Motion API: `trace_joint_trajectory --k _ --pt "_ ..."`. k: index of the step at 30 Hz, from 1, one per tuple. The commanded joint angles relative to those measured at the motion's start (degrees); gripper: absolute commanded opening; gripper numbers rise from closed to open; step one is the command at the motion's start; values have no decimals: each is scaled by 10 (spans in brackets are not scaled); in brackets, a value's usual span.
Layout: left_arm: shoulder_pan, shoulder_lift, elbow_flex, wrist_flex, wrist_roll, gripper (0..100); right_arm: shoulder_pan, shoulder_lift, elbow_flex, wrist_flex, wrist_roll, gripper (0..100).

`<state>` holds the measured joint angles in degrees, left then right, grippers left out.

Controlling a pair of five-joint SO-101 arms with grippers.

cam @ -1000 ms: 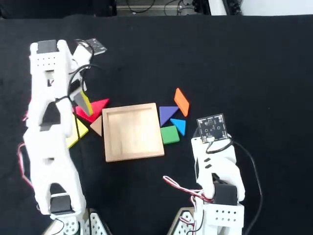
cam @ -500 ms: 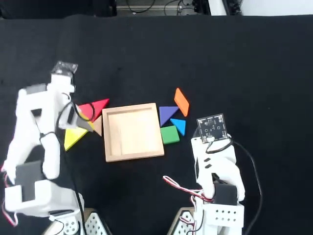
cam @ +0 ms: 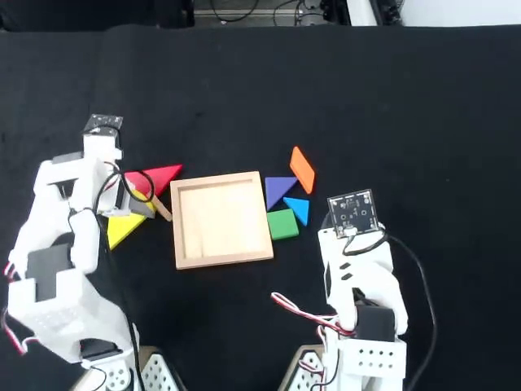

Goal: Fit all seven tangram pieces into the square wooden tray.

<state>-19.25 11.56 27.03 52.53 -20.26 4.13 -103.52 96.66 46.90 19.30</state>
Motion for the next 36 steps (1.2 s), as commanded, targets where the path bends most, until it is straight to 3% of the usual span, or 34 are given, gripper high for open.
trace_joint_trajectory --k 1,27,36 --pt "-6 21 -67 28 4 364 7 -18 0 2 -3 15" --pt "10 -36 -22 62 -2 366 7 -18 0 2 -3 15" --pt "15 -36 11 16 0 364 7 -18 0 3 -3 15"
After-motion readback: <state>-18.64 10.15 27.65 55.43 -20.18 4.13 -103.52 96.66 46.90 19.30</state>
